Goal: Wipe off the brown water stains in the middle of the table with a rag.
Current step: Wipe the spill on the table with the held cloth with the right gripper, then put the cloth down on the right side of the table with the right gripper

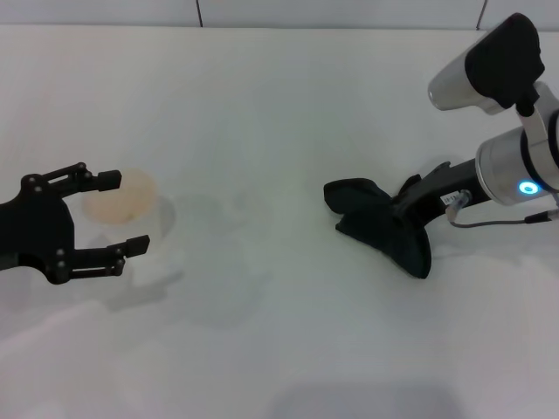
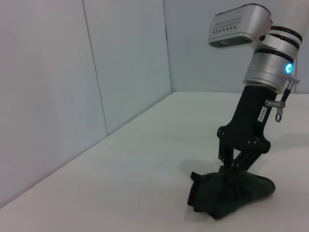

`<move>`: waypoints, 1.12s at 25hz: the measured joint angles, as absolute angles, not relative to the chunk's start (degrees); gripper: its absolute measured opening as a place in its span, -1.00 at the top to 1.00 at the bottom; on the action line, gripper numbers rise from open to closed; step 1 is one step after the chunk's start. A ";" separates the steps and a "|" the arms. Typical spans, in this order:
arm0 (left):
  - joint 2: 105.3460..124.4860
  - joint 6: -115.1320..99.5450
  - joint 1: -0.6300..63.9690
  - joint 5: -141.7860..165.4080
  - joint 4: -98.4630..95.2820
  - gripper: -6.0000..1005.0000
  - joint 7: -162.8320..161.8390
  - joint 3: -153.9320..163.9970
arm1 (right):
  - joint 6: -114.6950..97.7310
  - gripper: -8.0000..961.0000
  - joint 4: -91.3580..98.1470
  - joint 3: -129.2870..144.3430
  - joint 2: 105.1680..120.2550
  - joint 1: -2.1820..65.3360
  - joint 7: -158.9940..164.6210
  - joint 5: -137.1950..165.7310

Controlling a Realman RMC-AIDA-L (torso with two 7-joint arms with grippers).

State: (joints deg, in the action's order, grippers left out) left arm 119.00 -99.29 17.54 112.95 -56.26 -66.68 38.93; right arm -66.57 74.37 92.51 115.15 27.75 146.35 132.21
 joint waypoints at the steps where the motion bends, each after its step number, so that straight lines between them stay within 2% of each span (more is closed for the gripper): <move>1: 119.00 -99.28 17.51 112.96 -56.32 -0.75 -66.69 38.87 | -66.84 0.78 74.34 92.48 115.15 27.73 146.34 132.22; 13: 118.91 -99.17 17.50 113.19 -56.60 -0.75 -66.70 38.82 | -68.29 0.66 74.88 91.62 115.15 27.68 145.83 131.60; 19: 118.91 -99.40 17.41 112.93 -56.60 -0.75 -66.52 38.94 | -68.05 0.27 75.20 90.51 115.20 27.21 141.44 128.04; 23: 118.90 -99.44 17.60 112.77 -56.62 -0.75 -66.53 38.63 | -68.60 -0.21 75.96 87.97 115.19 26.36 138.29 125.88; 28: 118.79 -99.48 17.71 112.75 -56.69 -0.75 -66.49 38.58 | -70.72 -0.51 76.56 83.91 115.14 23.92 129.96 119.91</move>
State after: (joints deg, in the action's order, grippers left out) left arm 118.79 -99.48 17.71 112.75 -56.69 -66.49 38.58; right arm -70.72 76.56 83.91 115.14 23.92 129.96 119.91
